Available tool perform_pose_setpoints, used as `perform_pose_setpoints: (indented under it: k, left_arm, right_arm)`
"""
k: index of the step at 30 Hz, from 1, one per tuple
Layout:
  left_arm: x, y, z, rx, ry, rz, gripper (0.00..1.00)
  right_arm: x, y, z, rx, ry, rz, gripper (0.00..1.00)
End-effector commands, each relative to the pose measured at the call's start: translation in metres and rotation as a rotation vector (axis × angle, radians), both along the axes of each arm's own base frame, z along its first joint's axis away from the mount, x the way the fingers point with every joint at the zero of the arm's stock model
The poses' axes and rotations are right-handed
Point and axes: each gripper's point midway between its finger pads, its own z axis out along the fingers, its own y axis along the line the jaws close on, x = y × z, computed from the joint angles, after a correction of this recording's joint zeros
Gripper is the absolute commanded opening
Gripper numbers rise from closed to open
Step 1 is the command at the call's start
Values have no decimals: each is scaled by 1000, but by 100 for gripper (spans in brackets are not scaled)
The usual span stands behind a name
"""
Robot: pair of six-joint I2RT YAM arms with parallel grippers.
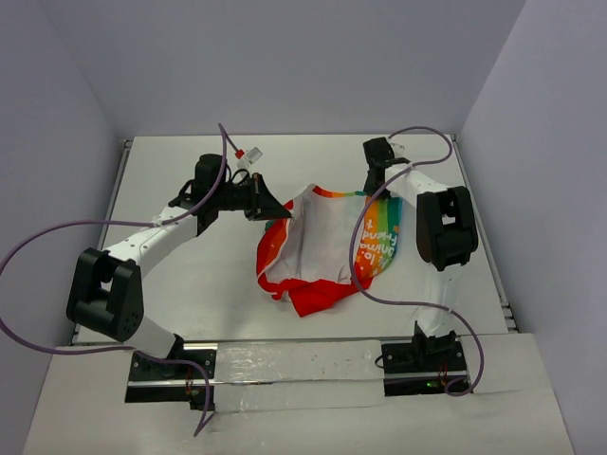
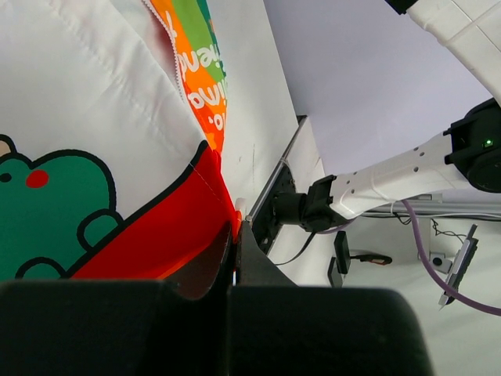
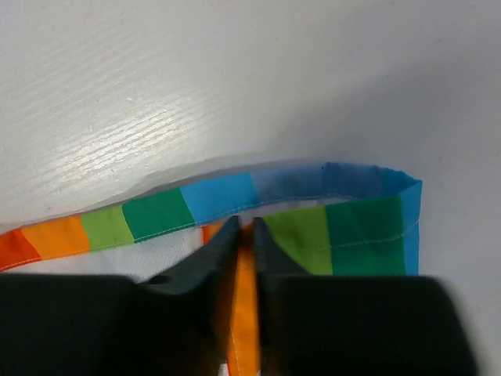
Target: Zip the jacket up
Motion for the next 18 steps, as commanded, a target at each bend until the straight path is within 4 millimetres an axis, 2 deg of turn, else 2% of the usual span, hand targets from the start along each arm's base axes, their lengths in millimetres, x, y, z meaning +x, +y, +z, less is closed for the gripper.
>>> perform_pose_setpoints:
  k: [1, 3, 7, 8, 11, 12, 15, 18]
  left_arm:
    - [4, -1, 22, -28, -79, -26, 0]
    - [4, -1, 22, -27, -78, -25, 0]
    - [2, 1, 22, -25, -82, -22, 0]
    - [2, 1, 23, -24, -87, -19, 0]
    - [3, 3, 20, 0, -79, -5, 0]
    - [3, 4, 19, 8, -78, -1, 0]
    - [3, 5, 21, 6, -81, 3, 0]
    - [3, 4, 24, -1, -86, 3, 0]
  right_arm:
    - [-4, -4, 16, 7, -31, -20, 5]
    - [-5, -5, 26, 13, -58, -22, 0]
    - [-17, -6, 64, 38, -152, -24, 0]
    - [-17, -6, 67, 41, -159, -23, 0]
    - [-32, -6, 92, 63, -215, -15, 0]
    - [-46, -5, 103, 75, -238, 4, 0]
    - [-73, -4, 115, 91, -259, 42, 0]
    - [-97, -1, 117, 123, -267, 79, 0]
